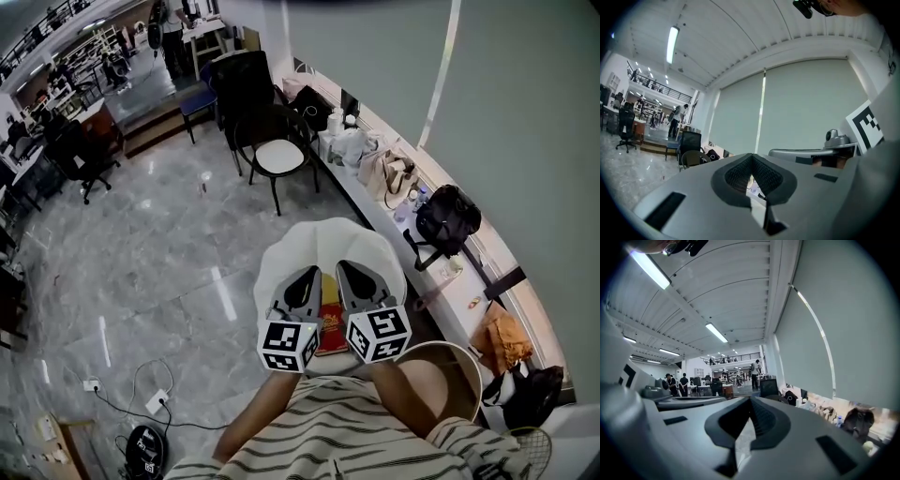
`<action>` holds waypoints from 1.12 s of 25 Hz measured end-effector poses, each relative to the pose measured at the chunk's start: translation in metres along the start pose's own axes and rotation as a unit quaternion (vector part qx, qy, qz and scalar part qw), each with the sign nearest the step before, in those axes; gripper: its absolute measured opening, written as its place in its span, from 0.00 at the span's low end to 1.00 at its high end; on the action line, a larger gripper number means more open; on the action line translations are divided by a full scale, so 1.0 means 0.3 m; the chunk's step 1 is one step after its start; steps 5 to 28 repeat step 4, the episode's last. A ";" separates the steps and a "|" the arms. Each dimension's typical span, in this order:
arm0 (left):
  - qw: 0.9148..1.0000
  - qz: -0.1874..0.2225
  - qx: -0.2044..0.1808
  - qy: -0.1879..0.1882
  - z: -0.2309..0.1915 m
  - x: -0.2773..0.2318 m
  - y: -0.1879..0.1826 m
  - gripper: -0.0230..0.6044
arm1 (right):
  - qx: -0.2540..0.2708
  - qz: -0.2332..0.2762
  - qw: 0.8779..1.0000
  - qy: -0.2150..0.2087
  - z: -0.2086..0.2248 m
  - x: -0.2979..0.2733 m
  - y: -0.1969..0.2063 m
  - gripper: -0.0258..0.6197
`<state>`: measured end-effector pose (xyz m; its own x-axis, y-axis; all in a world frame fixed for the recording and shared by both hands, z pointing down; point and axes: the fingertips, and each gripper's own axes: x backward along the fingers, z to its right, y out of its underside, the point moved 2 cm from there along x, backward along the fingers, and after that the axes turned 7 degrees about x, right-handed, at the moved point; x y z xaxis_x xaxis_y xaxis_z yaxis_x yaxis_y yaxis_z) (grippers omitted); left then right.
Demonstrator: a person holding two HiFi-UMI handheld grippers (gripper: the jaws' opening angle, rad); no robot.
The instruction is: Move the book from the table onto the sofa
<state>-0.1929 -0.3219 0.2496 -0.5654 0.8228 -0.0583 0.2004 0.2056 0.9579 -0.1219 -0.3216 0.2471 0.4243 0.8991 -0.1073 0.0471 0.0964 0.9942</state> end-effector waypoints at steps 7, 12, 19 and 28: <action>1.000 0.004 -0.002 -0.001 0.009 -0.006 -0.005 0.04 | 0.003 0.002 1.000 -0.001 0.012 0.003 -0.005 0.06; 1.000 0.004 -0.002 -0.001 0.009 -0.006 -0.005 0.04 | 0.003 0.002 1.000 -0.001 0.012 0.003 -0.005 0.06; 1.000 0.004 -0.002 -0.001 0.009 -0.006 -0.005 0.04 | 0.003 0.002 1.000 -0.001 0.012 0.003 -0.005 0.06; 1.000 0.004 -0.002 -0.001 0.009 -0.006 -0.005 0.04 | 0.003 0.002 1.000 -0.001 0.012 0.003 -0.005 0.06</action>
